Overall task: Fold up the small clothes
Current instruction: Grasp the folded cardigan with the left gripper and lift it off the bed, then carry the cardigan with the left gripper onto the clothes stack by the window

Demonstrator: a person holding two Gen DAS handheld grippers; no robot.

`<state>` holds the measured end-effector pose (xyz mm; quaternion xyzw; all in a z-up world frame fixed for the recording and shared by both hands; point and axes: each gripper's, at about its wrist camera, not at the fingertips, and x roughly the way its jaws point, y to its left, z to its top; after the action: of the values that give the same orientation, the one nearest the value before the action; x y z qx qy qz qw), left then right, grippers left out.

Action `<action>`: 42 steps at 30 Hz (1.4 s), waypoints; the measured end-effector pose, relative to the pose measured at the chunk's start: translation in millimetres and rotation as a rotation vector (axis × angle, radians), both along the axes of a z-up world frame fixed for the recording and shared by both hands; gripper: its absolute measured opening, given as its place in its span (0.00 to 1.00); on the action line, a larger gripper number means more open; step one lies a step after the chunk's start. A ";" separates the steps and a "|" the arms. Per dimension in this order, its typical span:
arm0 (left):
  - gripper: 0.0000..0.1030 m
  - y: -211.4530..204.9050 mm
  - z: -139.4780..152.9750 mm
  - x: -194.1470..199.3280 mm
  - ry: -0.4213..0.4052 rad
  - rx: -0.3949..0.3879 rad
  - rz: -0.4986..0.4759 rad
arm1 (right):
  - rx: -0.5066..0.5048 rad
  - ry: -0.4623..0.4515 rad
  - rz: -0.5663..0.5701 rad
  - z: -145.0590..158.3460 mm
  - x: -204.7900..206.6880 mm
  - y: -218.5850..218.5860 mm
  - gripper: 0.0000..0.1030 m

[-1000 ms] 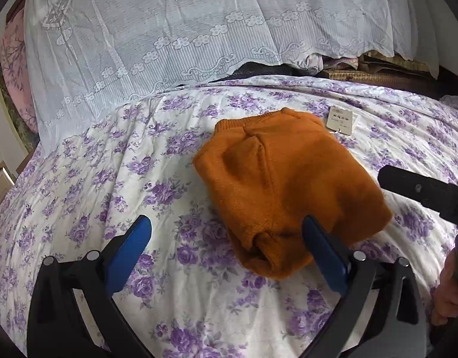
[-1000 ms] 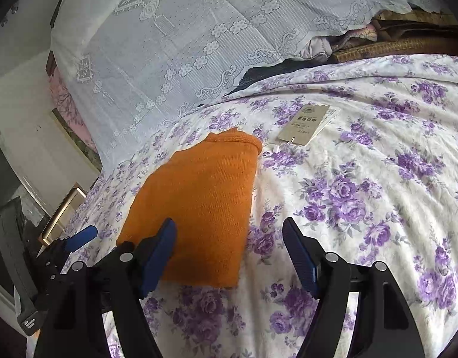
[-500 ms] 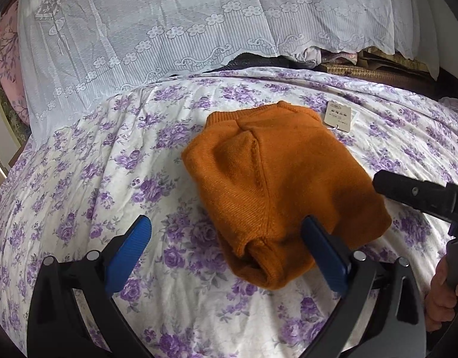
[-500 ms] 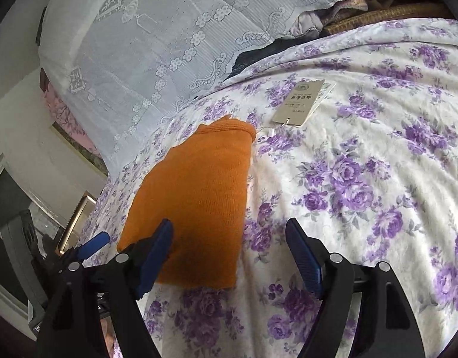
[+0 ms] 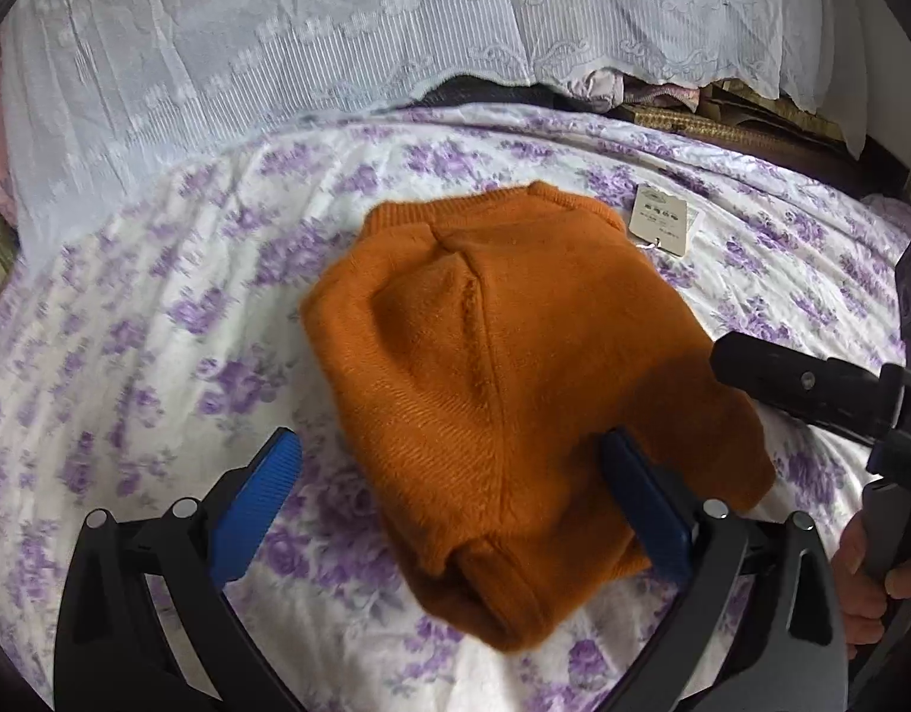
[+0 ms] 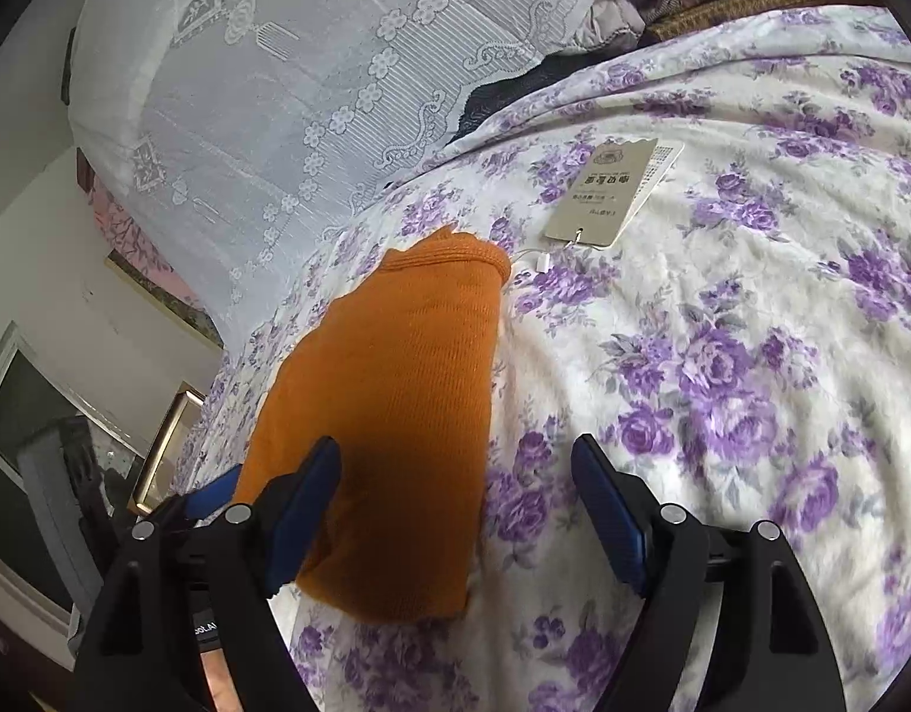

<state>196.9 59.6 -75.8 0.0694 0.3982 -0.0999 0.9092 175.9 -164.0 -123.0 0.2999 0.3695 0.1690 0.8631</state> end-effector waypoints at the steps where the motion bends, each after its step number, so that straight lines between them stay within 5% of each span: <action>1: 0.96 3.7 -1.6 5.6 0.028 -0.036 -0.005 | 0.000 0.005 0.002 -0.7 2.8 0.5 0.79; 8: 0.96 23.2 -14.9 36.6 0.178 -0.262 -0.030 | 0.002 0.016 0.023 -1.6 19.7 7.1 0.81; 22: 0.96 20.9 -21.0 59.4 0.192 -0.312 -0.068 | -0.006 0.016 0.122 -7.5 70.4 32.8 0.81; 25: 0.95 18.6 -19.8 56.1 0.183 -0.304 -0.084 | -0.010 0.014 0.119 -7.8 67.8 33.3 0.61; 27: 0.87 15.9 -17.6 51.7 0.163 -0.288 -0.095 | -0.002 0.003 0.111 -7.2 65.7 30.7 0.51; 36: 0.51 11.0 -6.5 35.7 0.076 -0.255 -0.125 | -0.007 -0.040 0.090 -3.6 56.1 26.3 0.43; 42: 0.46 5.3 -4.0 27.7 0.050 -0.240 -0.157 | -0.019 -0.067 0.075 0.3 45.8 23.6 0.40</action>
<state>224.6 64.9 -79.8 -0.0113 0.3994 -0.2196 0.8900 221.8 -140.4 -122.7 0.2718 0.3532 0.2075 0.8708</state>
